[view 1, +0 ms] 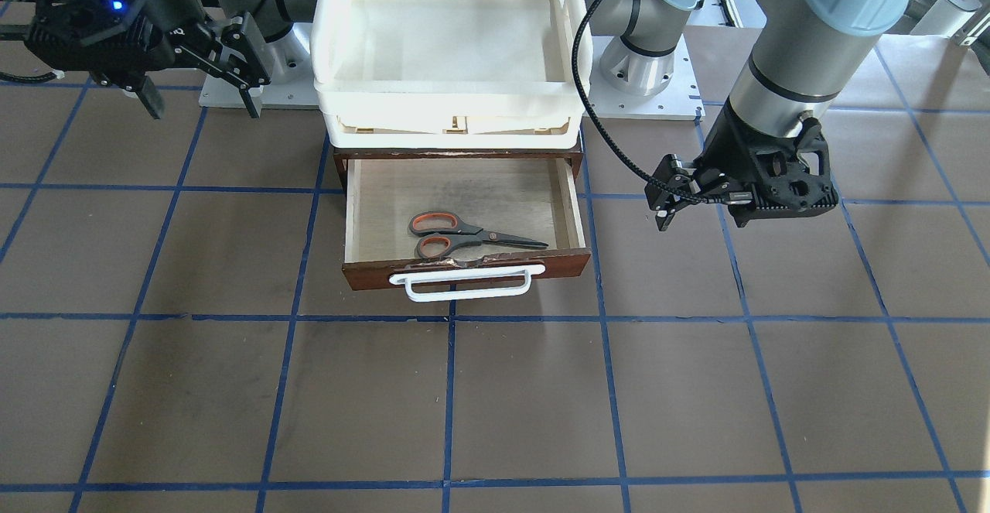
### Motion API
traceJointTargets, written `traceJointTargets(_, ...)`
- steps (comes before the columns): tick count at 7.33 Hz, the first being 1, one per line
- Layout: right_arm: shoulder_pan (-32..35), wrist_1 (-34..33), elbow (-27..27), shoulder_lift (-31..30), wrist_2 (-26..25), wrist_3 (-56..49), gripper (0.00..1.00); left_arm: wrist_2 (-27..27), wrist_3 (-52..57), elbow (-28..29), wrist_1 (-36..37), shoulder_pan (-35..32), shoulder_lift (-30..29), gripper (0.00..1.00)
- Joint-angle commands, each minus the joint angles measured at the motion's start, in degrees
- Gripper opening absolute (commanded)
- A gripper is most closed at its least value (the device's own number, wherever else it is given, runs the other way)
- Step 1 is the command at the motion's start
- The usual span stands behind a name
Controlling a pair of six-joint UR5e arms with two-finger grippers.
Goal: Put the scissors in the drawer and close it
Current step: 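Open the right gripper and raise it away from the drawer, then move the left gripper over the drawer's white handle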
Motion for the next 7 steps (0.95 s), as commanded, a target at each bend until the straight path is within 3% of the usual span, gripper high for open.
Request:
traceJointTargets(1,0.11,0.04,0.15,0.21,-0.83,4.36,0.99,-0.26,-5.12,4.78,1.59,-3.98,-5.41,1.00)
traceJointTargets(7,0.11,0.66,0.50,0.21,0.05,2.17,0.99,-1.14,-20.34,5.77,13.36,-13.65,-19.91,1.00)
